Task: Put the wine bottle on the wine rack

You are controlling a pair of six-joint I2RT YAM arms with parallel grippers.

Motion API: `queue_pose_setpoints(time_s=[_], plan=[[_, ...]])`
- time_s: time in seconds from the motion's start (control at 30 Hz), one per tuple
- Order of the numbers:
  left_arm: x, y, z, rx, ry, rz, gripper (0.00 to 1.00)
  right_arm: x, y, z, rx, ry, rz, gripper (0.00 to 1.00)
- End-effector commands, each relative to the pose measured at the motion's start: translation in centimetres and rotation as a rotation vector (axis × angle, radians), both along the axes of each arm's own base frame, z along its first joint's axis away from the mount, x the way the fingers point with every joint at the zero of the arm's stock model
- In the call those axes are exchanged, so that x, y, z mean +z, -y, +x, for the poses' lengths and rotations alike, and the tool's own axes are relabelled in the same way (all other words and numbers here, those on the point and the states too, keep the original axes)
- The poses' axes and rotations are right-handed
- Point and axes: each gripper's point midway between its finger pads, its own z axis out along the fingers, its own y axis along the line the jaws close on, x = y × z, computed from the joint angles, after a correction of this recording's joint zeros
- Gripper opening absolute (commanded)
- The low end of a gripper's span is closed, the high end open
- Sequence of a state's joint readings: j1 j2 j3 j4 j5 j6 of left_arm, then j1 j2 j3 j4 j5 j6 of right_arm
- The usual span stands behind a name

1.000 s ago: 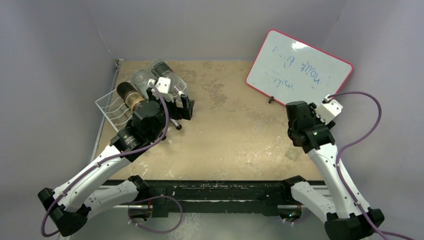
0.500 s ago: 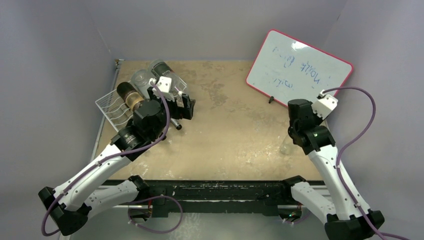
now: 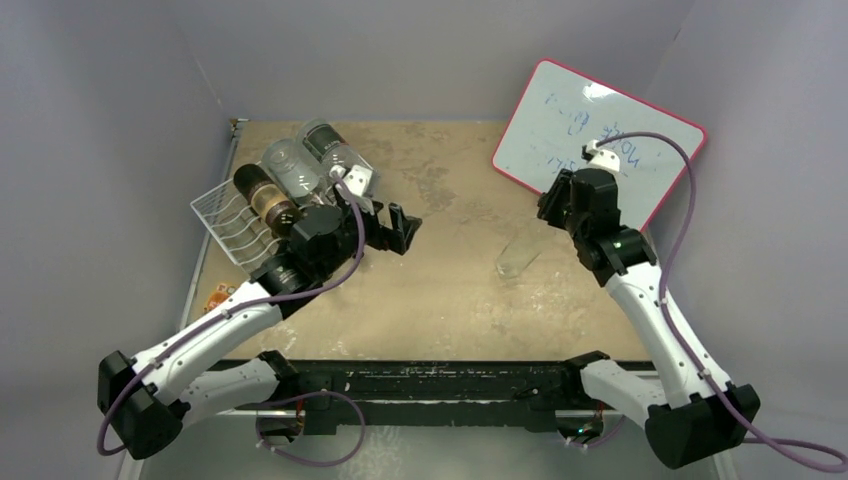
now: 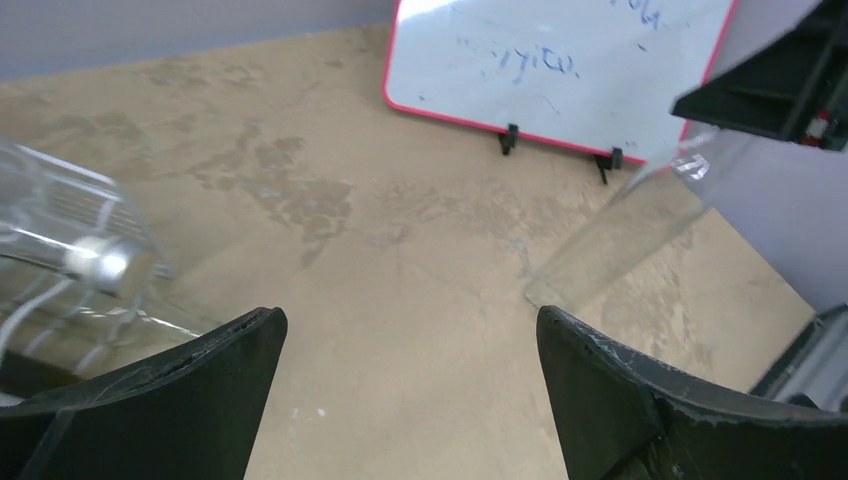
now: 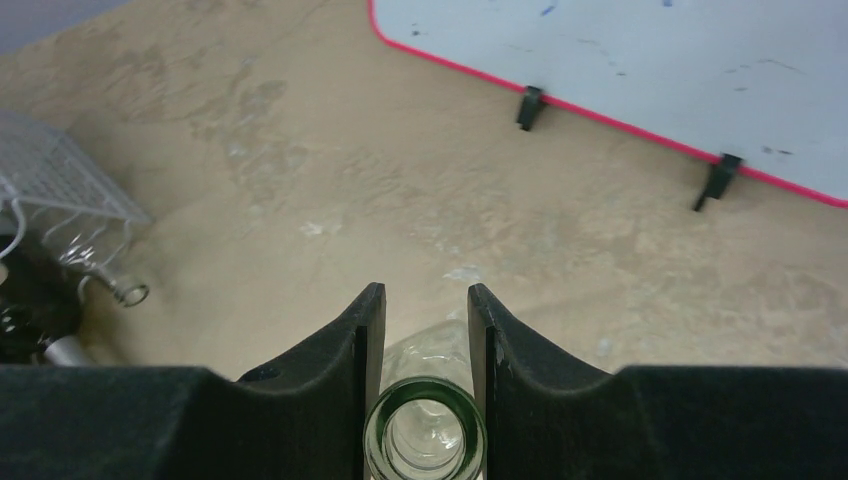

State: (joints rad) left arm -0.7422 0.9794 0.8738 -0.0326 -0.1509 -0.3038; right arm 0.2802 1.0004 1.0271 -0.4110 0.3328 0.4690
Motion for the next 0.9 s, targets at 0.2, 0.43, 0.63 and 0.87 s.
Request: queue_pose_setpoints(time_s=[0.2,0.43,0.63,0.87], plan=[[-4.7,7.8,-1.5,-0.247,-0.04,-0.107,0.94,4.5,-9.0,2.6,0.421,0.163,0.235,0.0],[-9.6,10.8,-2.1,-0.291,-0.053,0.006,0.93,3.2,-11.9,2.0,0.557,0.129,0.34,0.0],[-11.5,12.3,-2.5,-0.329,-0.035,0.052,0.89,2.3,-13.0,1.7,0.596,0.094,0.399,0.0],[-13.2,13.2,-1.1,-0.3,-0.007,0.107,0.87,2.7,-13.4,1.8,0.57,0.087,0.469,0.0]])
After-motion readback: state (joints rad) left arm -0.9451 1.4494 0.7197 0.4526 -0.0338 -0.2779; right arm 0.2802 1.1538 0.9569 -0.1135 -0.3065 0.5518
